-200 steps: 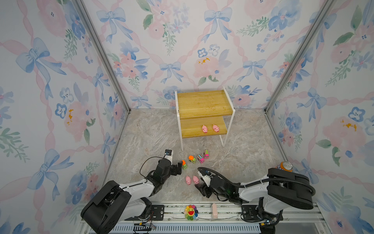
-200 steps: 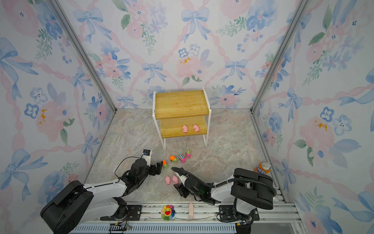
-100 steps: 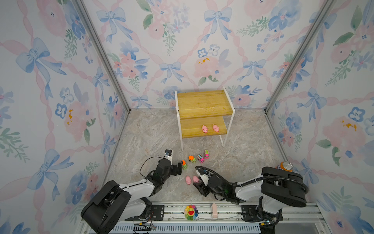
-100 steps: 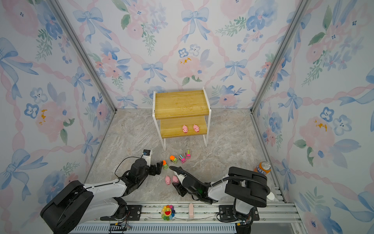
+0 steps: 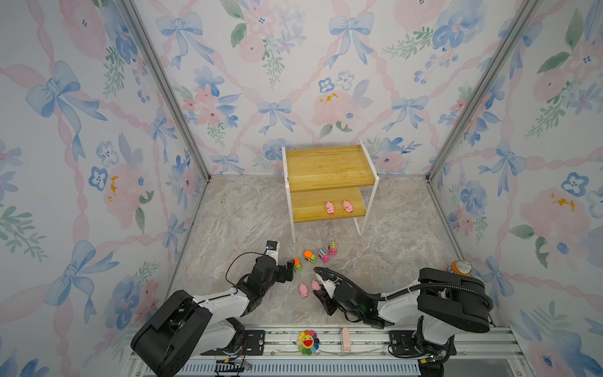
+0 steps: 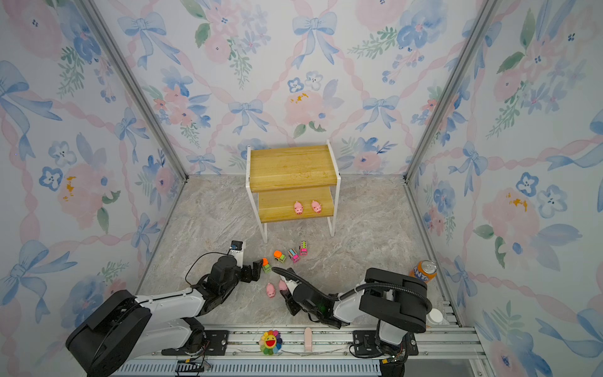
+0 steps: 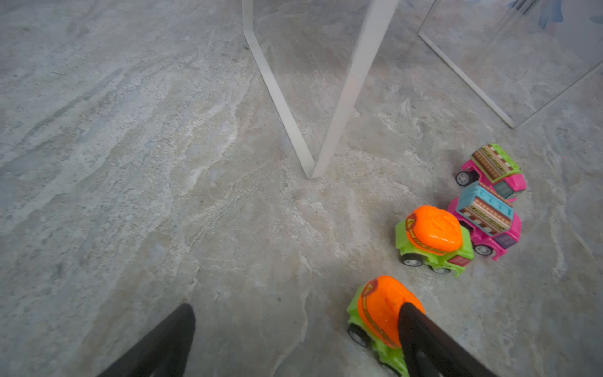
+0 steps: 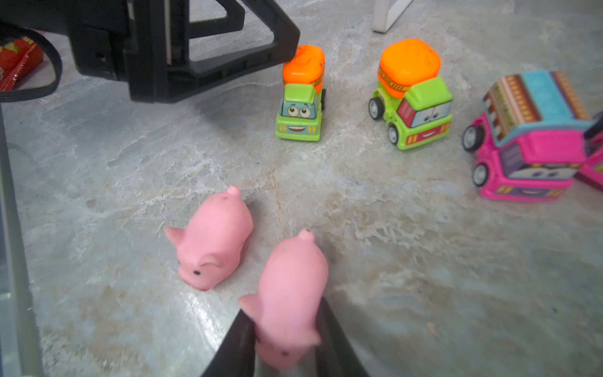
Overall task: Place and organize the plastic toys onto the shelf
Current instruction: 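Lower the right gripper over the pink pig nearest the robot, then close the right gripper on the pink pig, then lift the pig with the right gripper and carry it to the lower shelf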
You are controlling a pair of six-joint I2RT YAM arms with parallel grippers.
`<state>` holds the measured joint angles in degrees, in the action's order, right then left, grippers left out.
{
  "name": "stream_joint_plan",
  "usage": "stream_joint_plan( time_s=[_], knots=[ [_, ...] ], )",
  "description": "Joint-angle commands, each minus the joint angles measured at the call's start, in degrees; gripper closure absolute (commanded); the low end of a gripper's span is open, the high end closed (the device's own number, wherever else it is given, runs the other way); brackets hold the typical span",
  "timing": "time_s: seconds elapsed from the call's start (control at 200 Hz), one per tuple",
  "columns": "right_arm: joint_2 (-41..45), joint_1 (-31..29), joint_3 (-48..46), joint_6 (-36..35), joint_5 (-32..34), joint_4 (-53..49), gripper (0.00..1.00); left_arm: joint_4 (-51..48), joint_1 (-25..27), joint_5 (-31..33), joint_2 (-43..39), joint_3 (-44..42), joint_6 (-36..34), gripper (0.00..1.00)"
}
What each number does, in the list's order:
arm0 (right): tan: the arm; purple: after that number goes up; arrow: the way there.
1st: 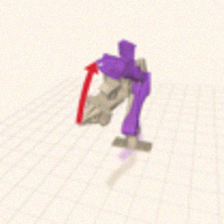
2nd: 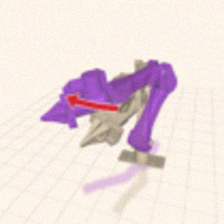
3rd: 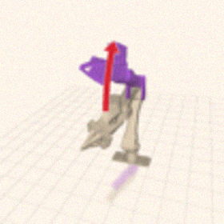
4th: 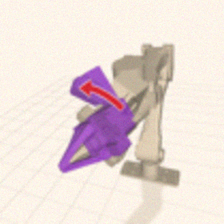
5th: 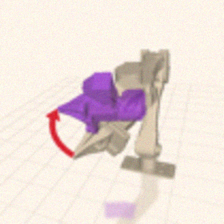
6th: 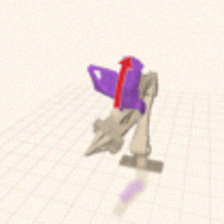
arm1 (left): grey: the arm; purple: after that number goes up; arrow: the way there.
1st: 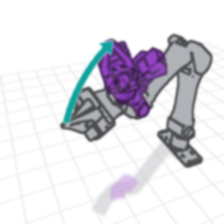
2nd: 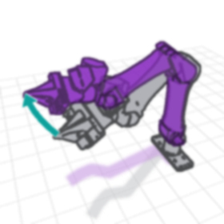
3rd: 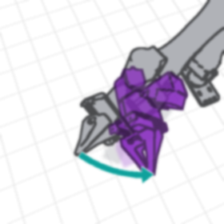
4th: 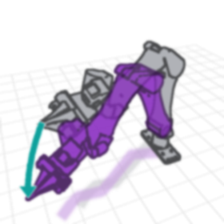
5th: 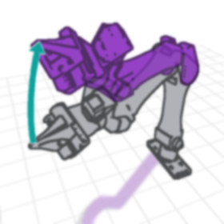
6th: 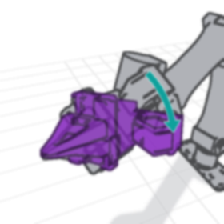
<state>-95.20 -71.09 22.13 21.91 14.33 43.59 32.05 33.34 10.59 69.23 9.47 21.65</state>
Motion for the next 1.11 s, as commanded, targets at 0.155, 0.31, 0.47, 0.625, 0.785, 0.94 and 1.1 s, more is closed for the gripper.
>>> stream_joint_plan(
  time_s=[0.155,0.31,0.47,0.625,0.785,0.94,1.1],
  knots=[
    [0.01,-0.72,-0.33,-0.19,-0.31,-1.03,0.74,-0.85,-0.21,-0.25,0.76,0.95,-0.2,0.02],
    [3.83,-0.72,0.05,-0.81,0.21,-4.17,0.75,-0.85,-0.16,-0.31,0.84,0.91,-0.18,0.02],
    [9.48,-0.72,0.96,-1.9,1.52,-9.75,0.75,-0.85,-0.21,-0.43,0.99,1.1,-0.2,0.02],
    [15.5,-0.72,3.95,-4.53,3.04,-16.73,0.75,-0.95,-0.19,-0.53,1.44,1.35,-0.2,0.02],
    [19.39,1.05,10.61,-9.24,4.55,-23.85,0.74,-1.03,-0.17,-0.67,1.66,1.59,-0.27,0.02],
    [20.66,5.56,15.6,-13.18,5.12,-23.91,0.73,-1.01,-0.16,-0.75,1.86,1.66,-0.29,0.02],
    [20.26,12.85,21.11,-14.31,2.37,-24.49,0.73,-1.29,-0.28,-1.49,1.94,2.34,-0.97,0.02]
  ],
)
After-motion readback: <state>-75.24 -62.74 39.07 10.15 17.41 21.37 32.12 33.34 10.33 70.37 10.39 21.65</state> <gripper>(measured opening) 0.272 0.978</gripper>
